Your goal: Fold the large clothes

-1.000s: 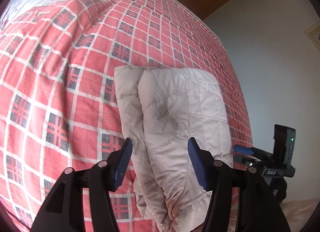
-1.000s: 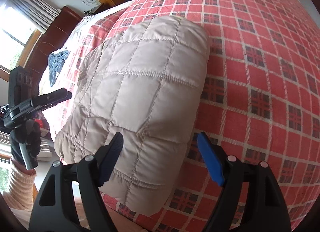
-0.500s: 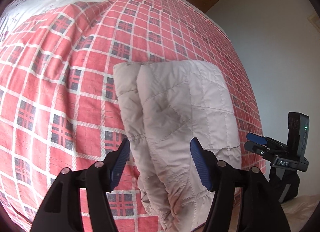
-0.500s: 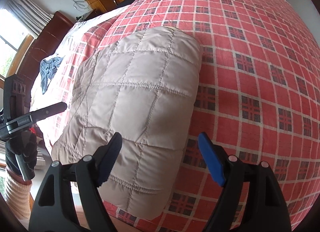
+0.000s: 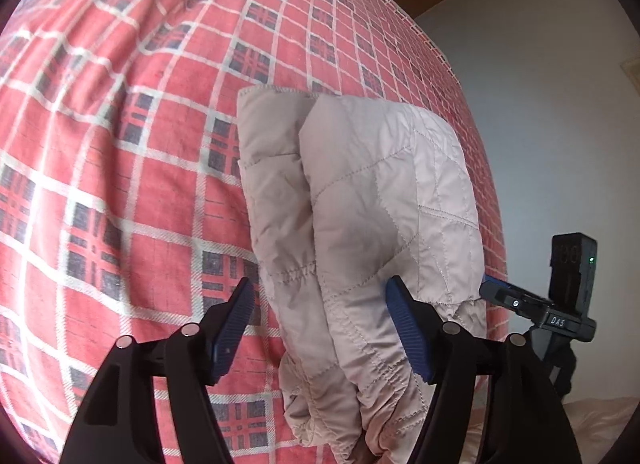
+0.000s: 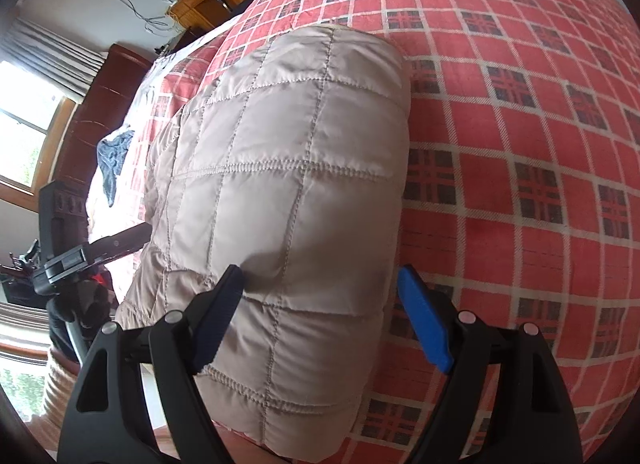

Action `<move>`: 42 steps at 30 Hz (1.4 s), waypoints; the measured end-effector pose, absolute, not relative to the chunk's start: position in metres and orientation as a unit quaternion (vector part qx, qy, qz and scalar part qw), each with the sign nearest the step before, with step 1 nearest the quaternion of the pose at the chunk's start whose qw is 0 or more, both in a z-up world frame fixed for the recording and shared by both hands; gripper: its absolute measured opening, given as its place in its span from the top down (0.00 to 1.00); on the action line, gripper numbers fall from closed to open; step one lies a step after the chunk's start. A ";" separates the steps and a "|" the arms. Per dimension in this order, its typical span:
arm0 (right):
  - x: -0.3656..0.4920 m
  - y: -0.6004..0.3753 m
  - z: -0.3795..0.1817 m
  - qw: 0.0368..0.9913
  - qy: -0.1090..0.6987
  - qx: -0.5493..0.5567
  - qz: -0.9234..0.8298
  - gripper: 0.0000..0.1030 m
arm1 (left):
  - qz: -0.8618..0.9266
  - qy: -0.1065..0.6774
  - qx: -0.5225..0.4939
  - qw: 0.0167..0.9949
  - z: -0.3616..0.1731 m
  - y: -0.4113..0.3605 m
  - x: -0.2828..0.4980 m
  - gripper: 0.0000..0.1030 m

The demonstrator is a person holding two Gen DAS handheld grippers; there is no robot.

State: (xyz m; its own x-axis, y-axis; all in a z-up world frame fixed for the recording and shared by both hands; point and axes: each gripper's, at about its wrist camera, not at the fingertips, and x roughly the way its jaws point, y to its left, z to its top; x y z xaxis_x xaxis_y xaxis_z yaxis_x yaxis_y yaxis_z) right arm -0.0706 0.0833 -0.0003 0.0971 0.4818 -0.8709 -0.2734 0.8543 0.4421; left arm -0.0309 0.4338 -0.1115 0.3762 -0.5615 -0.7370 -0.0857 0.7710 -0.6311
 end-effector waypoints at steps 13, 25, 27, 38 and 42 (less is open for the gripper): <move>-0.069 0.073 -0.022 0.700 0.638 0.142 0.290 0.19 | -0.248 0.519 -0.361 0.734 -0.142 0.434 -0.028 0.26; -0.059 0.057 -0.060 0.641 0.659 0.222 0.325 0.12 | -0.324 0.529 -0.290 0.729 -0.150 0.408 -0.025 0.04; -0.058 0.055 -0.064 0.632 0.661 0.233 0.332 0.12 | -0.328 0.535 -0.264 0.732 -0.145 0.406 -0.030 0.04; -0.054 0.056 -0.060 0.638 0.657 0.213 0.339 0.11 | -0.294 0.530 -0.287 0.742 -0.140 0.441 -0.037 0.05; -0.055 0.058 -0.063 0.635 0.660 0.215 0.339 0.10 | -0.303 0.519 -0.335 0.725 -0.160 0.449 -0.035 0.05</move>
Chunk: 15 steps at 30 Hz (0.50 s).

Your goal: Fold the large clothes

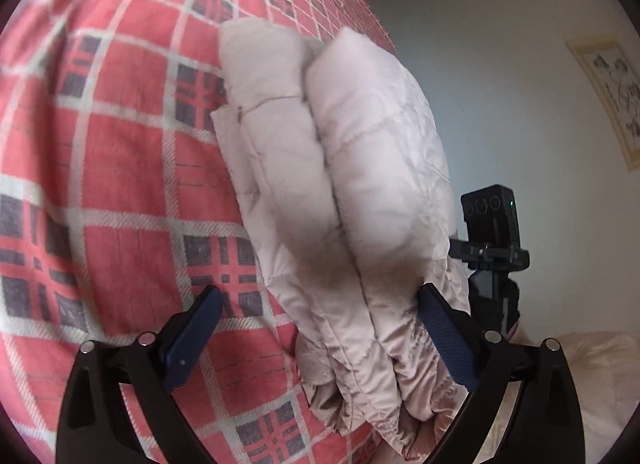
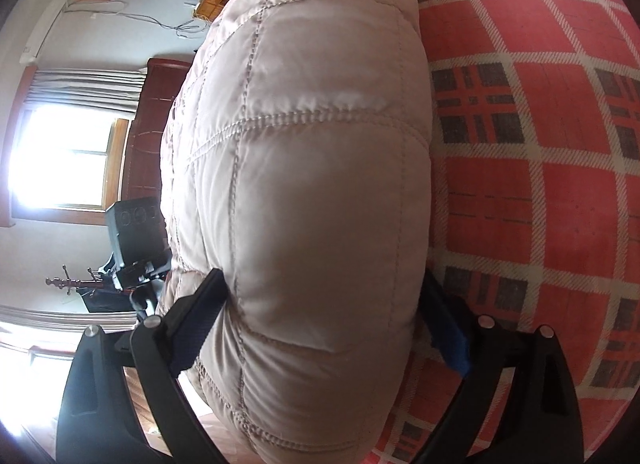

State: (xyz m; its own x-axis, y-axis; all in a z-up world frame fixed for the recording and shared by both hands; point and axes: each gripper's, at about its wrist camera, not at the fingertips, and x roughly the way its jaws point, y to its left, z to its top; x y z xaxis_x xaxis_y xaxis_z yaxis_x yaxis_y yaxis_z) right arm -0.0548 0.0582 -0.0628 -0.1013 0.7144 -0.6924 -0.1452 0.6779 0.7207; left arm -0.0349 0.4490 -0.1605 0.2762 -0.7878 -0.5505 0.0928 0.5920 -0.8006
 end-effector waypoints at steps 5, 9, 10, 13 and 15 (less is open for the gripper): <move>-0.059 0.067 -0.061 0.634 0.662 0.214 0.338 0.10 | -0.351 0.506 -0.370 0.696 -0.158 0.438 -0.023 0.06; -0.059 0.070 -0.061 0.636 0.660 0.214 0.338 0.10 | -0.350 0.524 -0.325 0.705 -0.157 0.409 -0.018 0.05; -0.059 0.073 -0.062 0.636 0.659 0.215 0.338 0.10 | -0.351 0.524 -0.330 0.702 -0.157 0.410 -0.017 0.05; -0.059 0.069 -0.062 0.637 0.657 0.216 0.342 0.10 | -0.356 0.520 -0.356 0.690 -0.158 0.414 -0.015 0.05; -0.060 0.069 -0.063 0.635 0.656 0.218 0.346 0.09 | -0.373 0.511 -0.370 0.680 -0.158 0.411 -0.012 0.05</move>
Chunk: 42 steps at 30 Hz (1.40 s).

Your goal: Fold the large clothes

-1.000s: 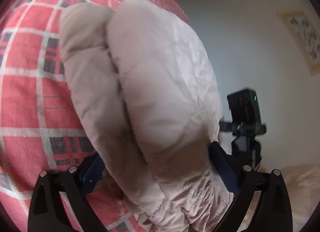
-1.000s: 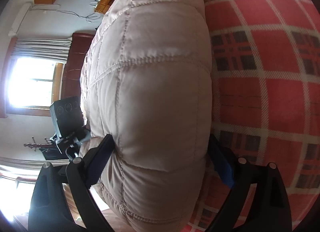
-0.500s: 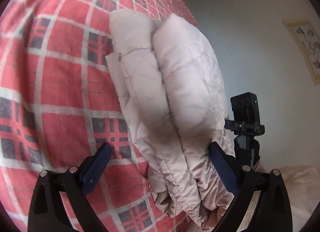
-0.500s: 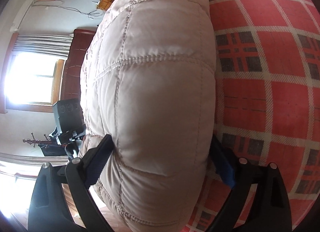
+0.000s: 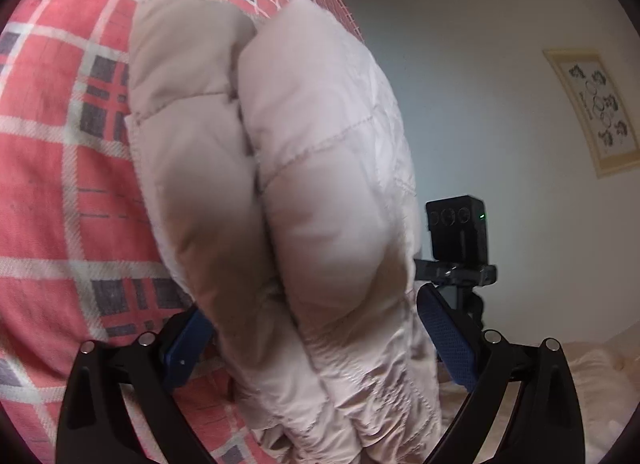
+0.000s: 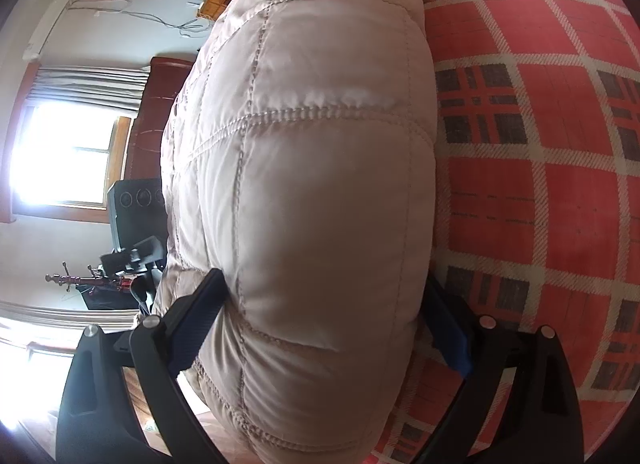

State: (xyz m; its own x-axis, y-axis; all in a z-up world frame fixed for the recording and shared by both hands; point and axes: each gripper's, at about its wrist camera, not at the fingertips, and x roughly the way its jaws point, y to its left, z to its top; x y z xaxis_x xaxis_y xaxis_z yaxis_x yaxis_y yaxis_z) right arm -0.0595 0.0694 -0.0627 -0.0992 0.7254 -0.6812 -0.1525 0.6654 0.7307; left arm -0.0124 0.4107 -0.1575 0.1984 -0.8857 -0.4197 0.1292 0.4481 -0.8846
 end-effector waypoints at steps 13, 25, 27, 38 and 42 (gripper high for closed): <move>-0.063 0.067 -0.057 0.633 0.629 0.237 0.383 0.40 | -0.366 0.502 -0.386 0.682 -0.156 0.397 -0.012 0.44; -0.018 -0.038 0.017 0.688 0.560 0.244 0.391 0.49 | -0.415 0.445 -0.343 0.715 -0.085 0.315 0.051 0.51; -0.004 -0.057 0.016 0.697 0.555 0.249 0.381 0.49 | -0.416 0.441 -0.333 0.722 -0.086 0.301 0.066 0.51; 0.024 -0.095 -0.075 0.690 0.587 0.278 0.321 0.41 | -0.369 0.483 -0.336 0.720 -0.153 0.280 0.093 0.48; 0.025 -0.092 -0.071 0.693 0.594 0.264 0.313 0.26 | -0.346 0.492 -0.327 0.729 -0.142 0.285 0.081 0.44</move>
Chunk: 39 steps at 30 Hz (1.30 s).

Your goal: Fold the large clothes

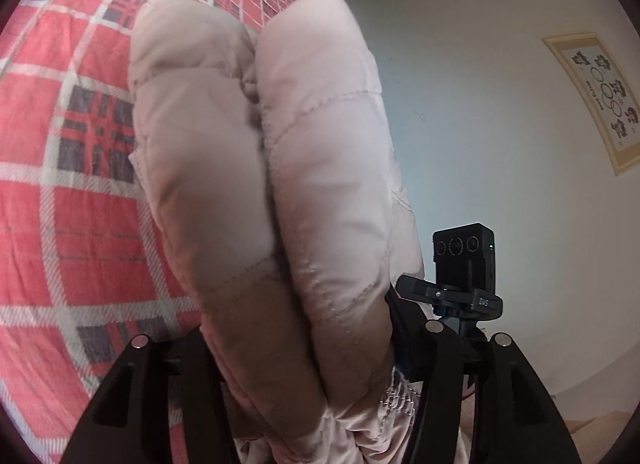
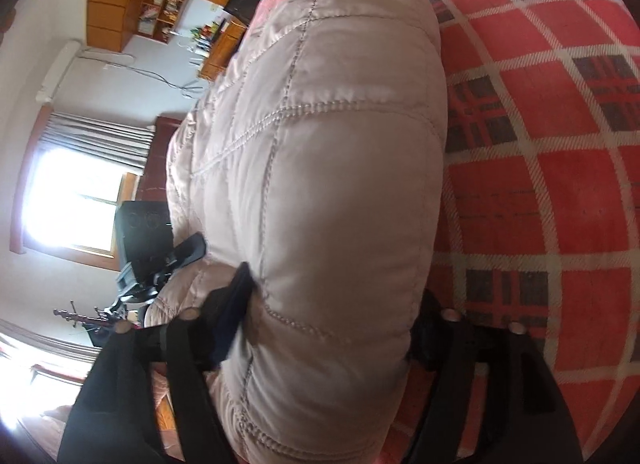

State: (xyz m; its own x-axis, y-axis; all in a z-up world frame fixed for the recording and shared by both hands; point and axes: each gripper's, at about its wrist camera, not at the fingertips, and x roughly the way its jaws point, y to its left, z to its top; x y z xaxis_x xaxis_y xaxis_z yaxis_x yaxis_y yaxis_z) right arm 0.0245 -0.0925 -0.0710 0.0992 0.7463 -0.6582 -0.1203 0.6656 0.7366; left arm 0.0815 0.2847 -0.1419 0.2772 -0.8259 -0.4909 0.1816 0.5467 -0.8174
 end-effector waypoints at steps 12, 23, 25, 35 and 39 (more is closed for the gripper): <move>-0.031 -0.091 -0.016 0.760 0.589 0.166 0.221 0.15 | -0.224 0.453 -0.253 0.825 -0.047 0.343 0.004 0.41; -0.048 -0.068 -0.002 0.772 0.590 0.107 0.209 0.15 | -0.215 0.483 -0.100 0.843 -0.023 0.236 -0.019 0.40; -0.052 -0.059 -0.007 0.769 0.600 0.094 0.200 0.15 | -0.204 0.504 -0.103 0.833 -0.044 0.240 -0.019 0.40; -0.037 -0.059 -0.049 0.750 0.627 0.100 0.184 0.15 | -0.199 0.539 -0.141 0.806 -0.095 0.248 -0.025 0.34; -0.040 -0.050 -0.038 0.761 0.618 0.087 0.176 0.15 | -0.191 0.537 -0.157 0.806 -0.088 0.253 -0.015 0.34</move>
